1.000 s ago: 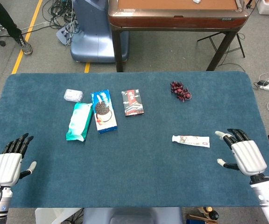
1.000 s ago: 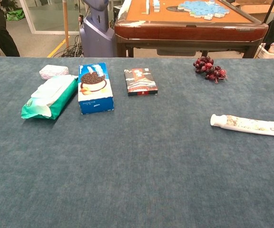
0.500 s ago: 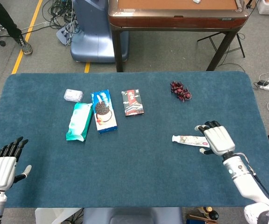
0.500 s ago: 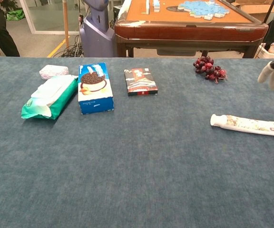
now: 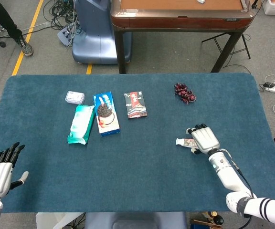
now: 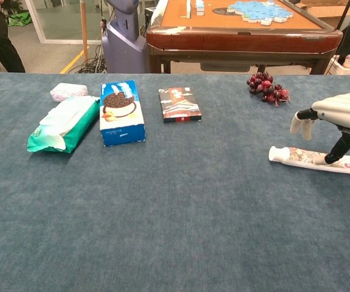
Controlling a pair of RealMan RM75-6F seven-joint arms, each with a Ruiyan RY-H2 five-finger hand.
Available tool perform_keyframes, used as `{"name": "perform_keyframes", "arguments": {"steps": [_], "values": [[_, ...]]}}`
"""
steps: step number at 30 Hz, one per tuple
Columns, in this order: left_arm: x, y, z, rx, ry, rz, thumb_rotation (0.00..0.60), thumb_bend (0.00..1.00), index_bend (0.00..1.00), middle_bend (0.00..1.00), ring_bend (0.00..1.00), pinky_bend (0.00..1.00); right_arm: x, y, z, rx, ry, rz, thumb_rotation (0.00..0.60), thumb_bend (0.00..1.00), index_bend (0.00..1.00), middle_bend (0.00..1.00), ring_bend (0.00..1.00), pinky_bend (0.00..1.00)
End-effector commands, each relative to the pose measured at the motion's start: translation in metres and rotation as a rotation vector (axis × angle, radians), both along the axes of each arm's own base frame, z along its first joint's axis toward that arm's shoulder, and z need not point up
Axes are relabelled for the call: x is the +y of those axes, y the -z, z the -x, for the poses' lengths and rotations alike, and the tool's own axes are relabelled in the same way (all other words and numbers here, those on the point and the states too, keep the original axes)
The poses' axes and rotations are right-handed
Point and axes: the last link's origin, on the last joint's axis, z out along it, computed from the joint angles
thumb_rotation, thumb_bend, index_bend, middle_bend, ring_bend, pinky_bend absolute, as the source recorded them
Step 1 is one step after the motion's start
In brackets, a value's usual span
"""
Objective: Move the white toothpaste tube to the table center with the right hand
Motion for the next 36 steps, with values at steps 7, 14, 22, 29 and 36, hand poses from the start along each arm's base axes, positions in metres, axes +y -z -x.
{"name": "perform_keyframes", "arguments": {"steps": [7, 14, 22, 29, 36], "values": [[0.0, 0.002, 0.003, -0.004, -0.006, 0.011, 0.6, 0.24, 0.12, 0.08, 0.13, 0.13, -0.003, 0.011, 0.003, 0.011, 0.014, -0.012, 0.6, 0.34, 0.34, 0.37, 0.22, 0.19], [0.0, 0.002, 0.004, -0.006, -0.009, 0.016, 0.6, 0.24, 0.12, 0.08, 0.13, 0.13, -0.006, 0.016, 0.007, 0.015, 0.022, -0.011, 0.6, 0.35, 0.35, 0.37, 0.22, 0.19], [-0.001, 0.002, 0.007, -0.01, -0.016, 0.02, 0.6, 0.24, 0.12, 0.08, 0.13, 0.13, -0.003, 0.022, 0.009, 0.017, 0.025, -0.017, 0.6, 0.35, 0.37, 0.38, 0.25, 0.19], [-0.001, 0.002, 0.008, -0.016, -0.014, 0.023, 0.6, 0.24, 0.12, 0.08, 0.13, 0.13, -0.003, 0.024, 0.013, 0.019, 0.035, -0.01, 0.6, 0.35, 0.4, 0.41, 0.27, 0.19], [-0.001, 0.004, 0.008, -0.024, -0.02, 0.037, 0.6, 0.24, 0.12, 0.08, 0.13, 0.13, -0.003, 0.024, 0.016, 0.03, 0.04, -0.008, 0.6, 0.35, 0.41, 0.41, 0.28, 0.2]]}}
